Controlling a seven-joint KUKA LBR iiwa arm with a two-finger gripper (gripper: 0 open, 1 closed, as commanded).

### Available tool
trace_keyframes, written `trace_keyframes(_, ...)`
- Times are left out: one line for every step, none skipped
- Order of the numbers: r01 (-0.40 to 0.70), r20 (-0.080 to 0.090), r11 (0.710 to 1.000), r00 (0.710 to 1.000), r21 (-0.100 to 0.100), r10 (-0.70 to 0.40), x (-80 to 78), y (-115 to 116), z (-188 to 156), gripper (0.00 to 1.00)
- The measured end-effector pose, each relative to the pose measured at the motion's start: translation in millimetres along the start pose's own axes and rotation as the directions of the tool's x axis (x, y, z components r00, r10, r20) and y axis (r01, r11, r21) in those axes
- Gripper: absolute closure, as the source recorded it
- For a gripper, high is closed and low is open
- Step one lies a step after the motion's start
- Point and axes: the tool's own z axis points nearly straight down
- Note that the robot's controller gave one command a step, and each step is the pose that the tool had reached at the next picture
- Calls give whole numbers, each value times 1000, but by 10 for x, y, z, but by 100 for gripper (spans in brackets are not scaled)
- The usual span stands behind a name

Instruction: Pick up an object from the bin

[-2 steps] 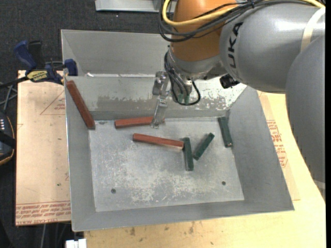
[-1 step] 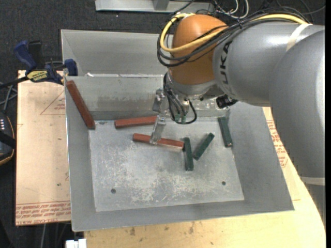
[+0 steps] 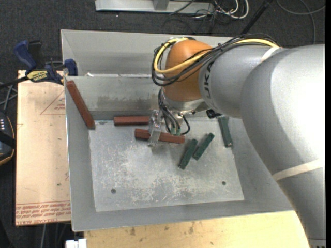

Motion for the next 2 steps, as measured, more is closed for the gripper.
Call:
trace_keyframes(0,0,1000,1000,0,0,0,0,0,100)
trace_keyframes(11,8,1000,1000,-2,-10,148,-101,-1866,100)
